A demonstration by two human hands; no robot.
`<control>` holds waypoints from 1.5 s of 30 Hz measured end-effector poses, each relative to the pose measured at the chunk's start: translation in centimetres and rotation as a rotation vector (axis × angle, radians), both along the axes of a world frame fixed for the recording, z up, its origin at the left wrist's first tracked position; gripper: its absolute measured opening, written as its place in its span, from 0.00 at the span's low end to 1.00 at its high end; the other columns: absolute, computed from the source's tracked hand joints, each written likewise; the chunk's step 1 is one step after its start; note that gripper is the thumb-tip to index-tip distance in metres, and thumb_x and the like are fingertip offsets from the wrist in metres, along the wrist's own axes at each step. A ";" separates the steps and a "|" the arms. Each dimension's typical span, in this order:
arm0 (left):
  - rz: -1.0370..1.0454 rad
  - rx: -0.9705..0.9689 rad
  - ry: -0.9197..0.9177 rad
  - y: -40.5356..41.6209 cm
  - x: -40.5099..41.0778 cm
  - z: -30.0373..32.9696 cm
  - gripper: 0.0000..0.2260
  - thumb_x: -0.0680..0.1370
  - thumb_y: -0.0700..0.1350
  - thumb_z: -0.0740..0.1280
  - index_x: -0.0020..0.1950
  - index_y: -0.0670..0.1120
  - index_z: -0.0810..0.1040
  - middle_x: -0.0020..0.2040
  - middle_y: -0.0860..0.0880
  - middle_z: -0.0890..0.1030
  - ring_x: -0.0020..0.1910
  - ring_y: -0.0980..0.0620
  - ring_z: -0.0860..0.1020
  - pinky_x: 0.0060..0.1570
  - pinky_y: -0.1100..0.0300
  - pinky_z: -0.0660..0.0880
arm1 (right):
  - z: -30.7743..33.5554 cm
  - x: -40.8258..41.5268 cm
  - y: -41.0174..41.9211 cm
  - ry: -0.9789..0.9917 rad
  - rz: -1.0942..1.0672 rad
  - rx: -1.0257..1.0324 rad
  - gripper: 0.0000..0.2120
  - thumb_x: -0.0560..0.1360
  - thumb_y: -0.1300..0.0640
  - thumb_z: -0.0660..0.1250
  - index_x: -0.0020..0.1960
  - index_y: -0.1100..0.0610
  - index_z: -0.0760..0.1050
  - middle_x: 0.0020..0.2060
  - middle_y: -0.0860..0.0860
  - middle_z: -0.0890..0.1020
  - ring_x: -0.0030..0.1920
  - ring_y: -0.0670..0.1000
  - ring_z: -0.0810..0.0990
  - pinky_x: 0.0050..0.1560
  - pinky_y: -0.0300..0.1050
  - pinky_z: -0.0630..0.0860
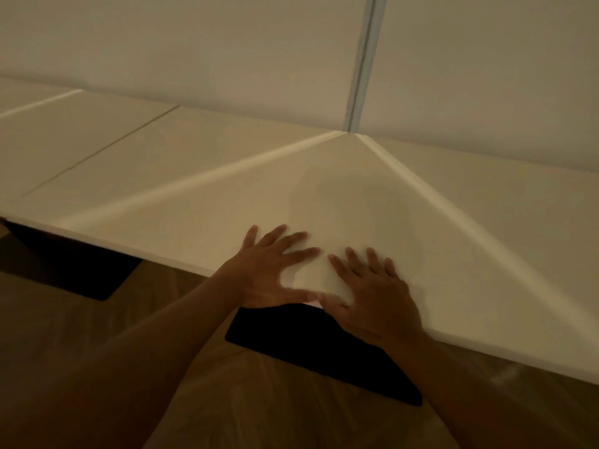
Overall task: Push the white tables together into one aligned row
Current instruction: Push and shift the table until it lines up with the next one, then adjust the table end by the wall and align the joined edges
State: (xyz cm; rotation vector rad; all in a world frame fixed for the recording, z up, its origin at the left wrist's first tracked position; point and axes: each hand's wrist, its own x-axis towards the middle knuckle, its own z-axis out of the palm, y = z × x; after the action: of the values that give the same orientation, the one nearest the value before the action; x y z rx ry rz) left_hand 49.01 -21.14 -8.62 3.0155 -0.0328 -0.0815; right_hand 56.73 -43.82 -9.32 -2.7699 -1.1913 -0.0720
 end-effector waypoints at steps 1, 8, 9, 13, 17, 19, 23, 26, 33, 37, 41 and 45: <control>0.030 -0.011 -0.004 -0.5 0.1 0.1 0.41 0.68 0.83 0.46 0.79 0.70 0.46 0.83 0.59 0.47 0.82 0.49 0.41 0.75 0.32 0.40 | 0.2 0.1 -0.2 0.033 -0.008 0.059 0.37 0.75 0.26 0.45 0.75 0.46 0.67 0.74 0.50 0.70 0.75 0.59 0.66 0.74 0.61 0.62; -0.001 -0.034 0.017 -9.1 3.5 0.6 0.44 0.69 0.83 0.44 0.81 0.65 0.45 0.82 0.58 0.45 0.81 0.50 0.38 0.75 0.32 0.39 | 0.4 2.7 -9.5 0.048 -0.115 0.015 0.35 0.77 0.28 0.43 0.80 0.41 0.49 0.81 0.46 0.52 0.80 0.52 0.47 0.79 0.55 0.47; -0.060 -0.055 0.022 -10.9 4.5 0.7 0.42 0.70 0.82 0.45 0.81 0.66 0.44 0.83 0.58 0.43 0.81 0.52 0.37 0.76 0.33 0.39 | 0.5 3.3 -11.5 0.051 -0.146 0.007 0.36 0.76 0.27 0.41 0.80 0.40 0.48 0.81 0.46 0.51 0.80 0.52 0.46 0.79 0.56 0.47; -0.344 -0.066 -0.089 -20.0 9.2 0.2 0.41 0.74 0.77 0.52 0.82 0.59 0.50 0.84 0.54 0.44 0.82 0.47 0.40 0.76 0.34 0.46 | 0.6 5.6 -18.7 0.023 -0.176 -0.040 0.40 0.75 0.25 0.39 0.81 0.45 0.49 0.80 0.44 0.49 0.80 0.50 0.47 0.79 0.54 0.46; -0.423 0.003 0.039 -28.1 14.2 0.1 0.52 0.72 0.77 0.58 0.83 0.47 0.41 0.83 0.51 0.40 0.81 0.43 0.38 0.73 0.28 0.42 | 1.0 8.5 -24.3 0.012 -0.248 -0.013 0.46 0.75 0.26 0.39 0.79 0.57 0.59 0.79 0.51 0.60 0.79 0.52 0.56 0.78 0.54 0.55; -0.448 0.026 0.058 -31.2 16.0 0.2 0.54 0.70 0.79 0.56 0.82 0.48 0.39 0.83 0.50 0.38 0.80 0.39 0.35 0.72 0.27 0.38 | 1.0 10.1 -27.5 0.035 -0.270 -0.018 0.45 0.76 0.26 0.41 0.79 0.57 0.59 0.79 0.52 0.61 0.79 0.52 0.56 0.78 0.54 0.55; -0.521 -0.011 0.032 -37.5 19.4 0.2 0.52 0.73 0.78 0.55 0.83 0.46 0.41 0.83 0.50 0.39 0.81 0.45 0.36 0.75 0.30 0.39 | 0.9 12.9 -34.1 0.058 -0.338 0.018 0.37 0.78 0.32 0.45 0.80 0.52 0.55 0.80 0.51 0.59 0.80 0.52 0.53 0.78 0.56 0.54; -0.543 -0.046 0.036 -42.3 22.2 -0.2 0.43 0.77 0.73 0.54 0.83 0.51 0.42 0.83 0.51 0.39 0.80 0.44 0.34 0.74 0.31 0.38 | 0.9 14.3 -38.9 0.053 -0.458 0.049 0.36 0.78 0.33 0.44 0.79 0.52 0.59 0.78 0.53 0.62 0.79 0.55 0.56 0.78 0.58 0.56; -0.649 -0.126 0.003 -54.0 26.4 0.0 0.33 0.79 0.62 0.40 0.82 0.52 0.53 0.84 0.49 0.49 0.82 0.46 0.43 0.77 0.35 0.42 | -0.3 16.6 -48.5 0.054 -0.753 0.034 0.32 0.81 0.38 0.43 0.80 0.54 0.56 0.79 0.56 0.58 0.80 0.58 0.52 0.77 0.61 0.53; -0.650 -0.162 -0.053 -58.9 28.4 -0.5 0.30 0.80 0.59 0.42 0.80 0.53 0.61 0.82 0.48 0.59 0.81 0.43 0.51 0.76 0.32 0.47 | -0.2 17.6 -53.0 0.098 -0.880 0.129 0.30 0.81 0.37 0.44 0.75 0.54 0.63 0.77 0.57 0.63 0.76 0.60 0.60 0.72 0.62 0.61; -0.681 -0.200 -0.140 -62.9 30.9 -0.8 0.26 0.82 0.54 0.46 0.75 0.48 0.71 0.77 0.45 0.68 0.78 0.41 0.63 0.73 0.32 0.58 | -0.7 18.5 -55.8 0.074 -1.121 0.354 0.26 0.80 0.39 0.53 0.72 0.52 0.66 0.63 0.53 0.77 0.56 0.54 0.78 0.49 0.48 0.73; -0.828 -0.196 -0.145 -65.6 33.6 -1.4 0.22 0.83 0.48 0.55 0.76 0.44 0.70 0.77 0.43 0.69 0.77 0.41 0.64 0.75 0.38 0.60 | -1.4 18.7 -55.6 0.011 -1.094 0.458 0.24 0.81 0.41 0.48 0.71 0.48 0.70 0.52 0.47 0.82 0.42 0.47 0.79 0.39 0.44 0.74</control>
State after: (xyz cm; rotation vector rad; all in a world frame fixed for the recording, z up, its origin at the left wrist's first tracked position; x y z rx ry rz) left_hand 82.64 -86.78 -10.01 2.5946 -1.2049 0.0620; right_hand 75.41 -99.43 -10.75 -2.6000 0.4135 -0.3625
